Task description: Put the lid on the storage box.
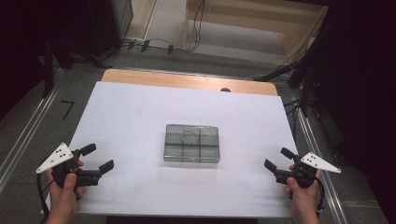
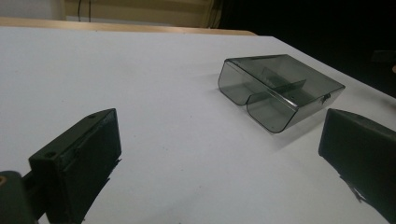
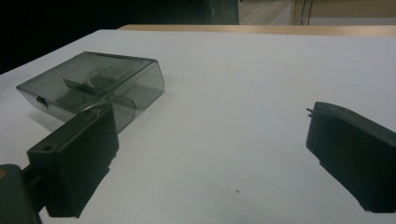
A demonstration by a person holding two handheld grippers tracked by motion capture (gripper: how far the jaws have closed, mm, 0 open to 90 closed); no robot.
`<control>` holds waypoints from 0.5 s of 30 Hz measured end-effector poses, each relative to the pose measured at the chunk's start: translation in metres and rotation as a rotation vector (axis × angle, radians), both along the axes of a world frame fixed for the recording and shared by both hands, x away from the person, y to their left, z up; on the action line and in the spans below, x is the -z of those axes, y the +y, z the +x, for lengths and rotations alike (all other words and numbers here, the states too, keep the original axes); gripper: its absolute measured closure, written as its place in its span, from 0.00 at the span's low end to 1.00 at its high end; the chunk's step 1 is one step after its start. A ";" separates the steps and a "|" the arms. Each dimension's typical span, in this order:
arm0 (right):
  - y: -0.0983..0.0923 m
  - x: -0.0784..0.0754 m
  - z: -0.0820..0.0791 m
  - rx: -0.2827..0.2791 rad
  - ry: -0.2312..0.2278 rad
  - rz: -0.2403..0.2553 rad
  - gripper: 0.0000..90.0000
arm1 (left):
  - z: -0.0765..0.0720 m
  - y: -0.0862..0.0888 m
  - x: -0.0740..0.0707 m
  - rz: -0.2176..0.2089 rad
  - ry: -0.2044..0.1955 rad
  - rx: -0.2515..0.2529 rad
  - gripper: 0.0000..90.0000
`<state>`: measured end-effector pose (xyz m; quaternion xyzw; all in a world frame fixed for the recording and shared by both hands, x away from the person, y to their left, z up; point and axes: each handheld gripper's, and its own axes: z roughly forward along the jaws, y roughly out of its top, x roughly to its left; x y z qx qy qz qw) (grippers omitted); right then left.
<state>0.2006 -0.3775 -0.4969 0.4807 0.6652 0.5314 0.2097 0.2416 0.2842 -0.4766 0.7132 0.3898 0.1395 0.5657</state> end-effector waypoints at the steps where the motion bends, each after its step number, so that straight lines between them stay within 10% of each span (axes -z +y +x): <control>1: -0.001 0.000 0.000 -0.002 -0.001 -0.006 0.01 | 0.000 0.001 0.000 -0.001 0.000 -0.003 0.00; 15: -0.010 0.003 0.002 0.014 -0.009 -0.009 0.00 | 0.002 0.003 0.003 -0.001 0.003 -0.001 0.00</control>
